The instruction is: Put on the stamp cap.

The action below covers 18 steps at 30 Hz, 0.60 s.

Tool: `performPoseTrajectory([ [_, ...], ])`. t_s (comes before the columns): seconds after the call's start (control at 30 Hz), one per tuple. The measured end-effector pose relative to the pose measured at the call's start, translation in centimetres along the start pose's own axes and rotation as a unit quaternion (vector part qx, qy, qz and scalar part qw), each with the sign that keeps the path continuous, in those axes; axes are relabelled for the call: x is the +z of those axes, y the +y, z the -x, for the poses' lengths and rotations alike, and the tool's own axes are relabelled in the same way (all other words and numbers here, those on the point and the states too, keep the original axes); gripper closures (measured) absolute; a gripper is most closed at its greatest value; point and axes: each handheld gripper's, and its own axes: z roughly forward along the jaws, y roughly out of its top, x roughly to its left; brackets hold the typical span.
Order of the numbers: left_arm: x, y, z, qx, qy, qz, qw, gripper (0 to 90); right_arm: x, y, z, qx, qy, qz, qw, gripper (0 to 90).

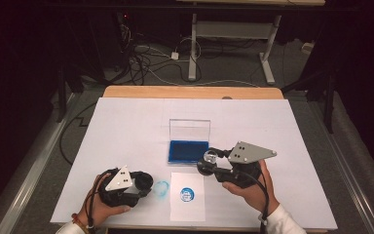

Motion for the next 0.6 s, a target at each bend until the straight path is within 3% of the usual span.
performPoseTrajectory([
  [0.6, 0.8, 1.2, 0.3, -0.001, -0.008, 0.009, 0.9999, 36.7, -0.3, 2.5, -0.2, -0.008, -0.003, 0.034, 0.9994, 57.0],
])
